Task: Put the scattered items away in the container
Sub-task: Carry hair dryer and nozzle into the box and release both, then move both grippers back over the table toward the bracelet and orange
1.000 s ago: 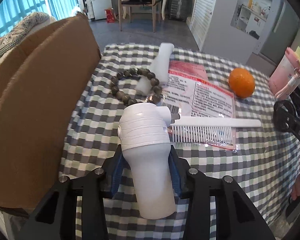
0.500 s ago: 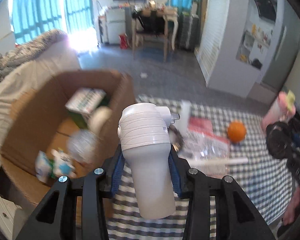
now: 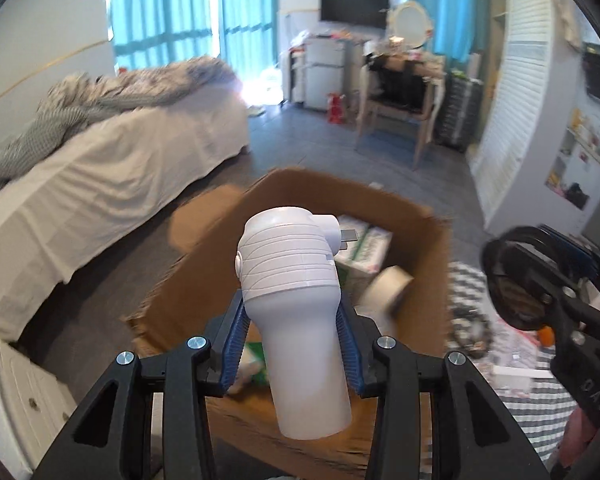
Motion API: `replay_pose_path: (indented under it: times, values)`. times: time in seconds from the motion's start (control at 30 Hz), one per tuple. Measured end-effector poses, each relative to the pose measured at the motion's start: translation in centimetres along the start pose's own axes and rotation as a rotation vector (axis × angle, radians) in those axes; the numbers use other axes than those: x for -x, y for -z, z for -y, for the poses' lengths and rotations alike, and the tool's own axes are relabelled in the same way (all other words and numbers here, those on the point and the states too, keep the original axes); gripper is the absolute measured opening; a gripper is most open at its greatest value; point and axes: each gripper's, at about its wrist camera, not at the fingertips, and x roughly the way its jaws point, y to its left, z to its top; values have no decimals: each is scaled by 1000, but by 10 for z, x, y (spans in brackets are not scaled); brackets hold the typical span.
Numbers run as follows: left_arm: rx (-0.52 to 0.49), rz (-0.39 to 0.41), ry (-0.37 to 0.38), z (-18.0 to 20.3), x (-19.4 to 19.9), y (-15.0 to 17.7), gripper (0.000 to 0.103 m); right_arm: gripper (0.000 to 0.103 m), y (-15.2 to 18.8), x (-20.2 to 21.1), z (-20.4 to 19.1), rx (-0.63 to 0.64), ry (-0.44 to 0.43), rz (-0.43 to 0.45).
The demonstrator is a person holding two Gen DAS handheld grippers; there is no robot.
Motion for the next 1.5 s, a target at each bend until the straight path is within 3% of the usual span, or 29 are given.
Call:
replay_pose_path:
  times: [0.27, 0.4, 0.47, 0.5, 0.53, 0.57, 0.6, 0.7, 0.83, 0.93, 1.03, 1.13, 1.27, 1.4, 1.5]
  values:
    - [1, -163, -36, -32, -77, 22, 42, 46, 19, -117, -58, 95, -74, -229]
    - [-72, -139, -127, -24, -87, 28, 47, 46, 32, -137, -61, 118, -87, -285]
    - [-63, -140, -121, -26, -88, 28, 56, 48, 33, -138, -55, 95, -88, -292]
    - [-55, -149, -129, -28, -91, 27, 63, 59, 33, -138, -49, 89, -68, -292]
    - [-45, -161, -132, -30, -94, 27, 64, 73, 33, -138, -44, 81, -30, -298]
    - [-39, -158, -120, -29, -93, 26, 66, 78, 33, -137, -39, 64, -19, -292]
    - [-28, -151, -107, -27, -90, 24, 74, 84, 33, -134, -34, 46, -23, -276]
    - [-26, -129, -108, -26, -84, 20, 92, 85, 28, -120, -24, 15, -28, -246]
    - [-20, -65, -81, -25, -58, 14, 93, 85, 18, -88, -18, 5, 6, -169]
    - [-15, 6, -50, -21, -29, 10, 94, 85, 6, -44, -6, -17, 44, -56]
    - [-25, 100, 10, -11, 5, 9, 103, 89, 3, 3, 13, -53, 83, 49]
    - [-63, 157, 75, 8, 27, 14, 103, 92, 6, 39, 40, -86, 156, 112]
    - [-140, 145, 121, 50, 32, 25, 103, 92, 24, 70, 77, -151, 247, 118]
    - [-191, 107, 177, 95, 27, 41, 103, 92, 56, 86, 113, -225, 303, 67]
    - [-210, 121, 206, 123, 26, 52, 103, 92, 79, 98, 135, -259, 342, 36]
